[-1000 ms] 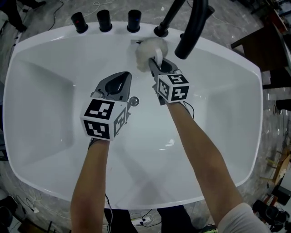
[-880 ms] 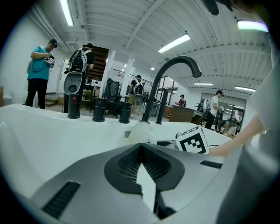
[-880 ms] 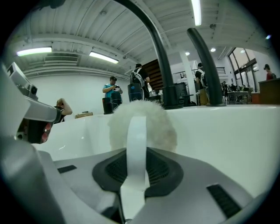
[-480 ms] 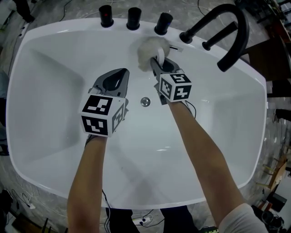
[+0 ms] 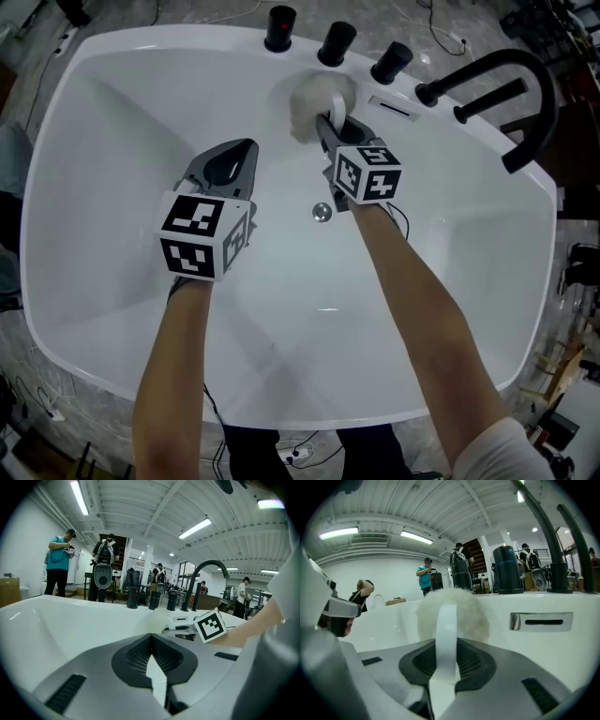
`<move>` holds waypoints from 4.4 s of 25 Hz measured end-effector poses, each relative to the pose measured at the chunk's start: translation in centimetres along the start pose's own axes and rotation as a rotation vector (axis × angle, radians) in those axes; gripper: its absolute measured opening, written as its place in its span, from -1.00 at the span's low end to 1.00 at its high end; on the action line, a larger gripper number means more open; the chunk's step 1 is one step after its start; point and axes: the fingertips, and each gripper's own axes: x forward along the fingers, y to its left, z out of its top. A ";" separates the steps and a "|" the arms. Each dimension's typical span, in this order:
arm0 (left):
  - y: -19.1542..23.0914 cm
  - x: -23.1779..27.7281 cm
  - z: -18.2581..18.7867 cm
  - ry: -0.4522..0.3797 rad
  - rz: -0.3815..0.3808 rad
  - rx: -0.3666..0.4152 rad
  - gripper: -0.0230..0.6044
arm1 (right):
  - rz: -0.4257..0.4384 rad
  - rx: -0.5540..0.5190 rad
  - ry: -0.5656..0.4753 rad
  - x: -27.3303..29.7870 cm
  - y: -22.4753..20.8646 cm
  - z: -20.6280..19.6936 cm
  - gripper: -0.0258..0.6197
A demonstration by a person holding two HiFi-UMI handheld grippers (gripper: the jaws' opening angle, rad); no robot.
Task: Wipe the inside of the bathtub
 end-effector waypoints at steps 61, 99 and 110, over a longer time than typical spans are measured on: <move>29.5 -18.5 -8.7 -0.052 0.259 -0.085 -0.91 | 0.259 -0.224 0.081 27.0 32.9 4.1 -0.64; 23.9 -14.2 -10.5 0.008 0.171 -0.037 -0.91 | 0.148 -0.087 0.136 22.2 24.4 -6.3 -0.64; 18.8 -10.9 -10.1 0.033 0.103 -0.003 -0.91 | 0.088 -0.045 0.128 17.5 18.3 -7.6 -0.64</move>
